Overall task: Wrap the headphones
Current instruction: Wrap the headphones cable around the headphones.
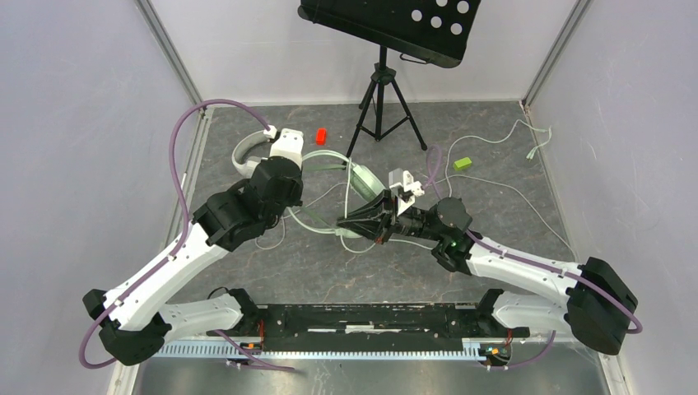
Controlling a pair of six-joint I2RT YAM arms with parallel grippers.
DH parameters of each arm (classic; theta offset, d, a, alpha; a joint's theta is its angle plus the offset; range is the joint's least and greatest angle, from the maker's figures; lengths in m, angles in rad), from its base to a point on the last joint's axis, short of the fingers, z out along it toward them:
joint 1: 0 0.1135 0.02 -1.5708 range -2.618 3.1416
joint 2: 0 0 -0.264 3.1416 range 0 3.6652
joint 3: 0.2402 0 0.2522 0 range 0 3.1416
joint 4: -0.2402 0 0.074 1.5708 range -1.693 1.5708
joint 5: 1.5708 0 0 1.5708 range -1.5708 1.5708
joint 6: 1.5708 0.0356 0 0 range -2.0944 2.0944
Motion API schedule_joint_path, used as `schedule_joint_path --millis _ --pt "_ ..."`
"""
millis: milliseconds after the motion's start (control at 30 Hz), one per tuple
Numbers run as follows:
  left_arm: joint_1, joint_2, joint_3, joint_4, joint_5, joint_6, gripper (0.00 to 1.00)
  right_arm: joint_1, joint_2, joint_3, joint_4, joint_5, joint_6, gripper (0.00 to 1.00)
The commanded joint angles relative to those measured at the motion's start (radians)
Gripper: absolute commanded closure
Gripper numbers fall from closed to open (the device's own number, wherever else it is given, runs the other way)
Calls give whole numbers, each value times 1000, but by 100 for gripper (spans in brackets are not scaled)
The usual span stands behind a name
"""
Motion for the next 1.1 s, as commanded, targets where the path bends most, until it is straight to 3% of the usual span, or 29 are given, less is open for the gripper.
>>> schedule_joint_path --millis 0,267,500,1067 --pt "0 -5 50 146 -60 -115 92 46 -2 -18 -16 42 -59 88" --pt "0 -21 71 188 -80 -154 93 117 -17 20 -198 221 -238 85" --pt "0 -28 72 201 -89 -177 93 145 6 3 -208 322 -350 83" --pt "0 -41 42 240 -104 -171 93 176 27 2 -181 304 -363 78"
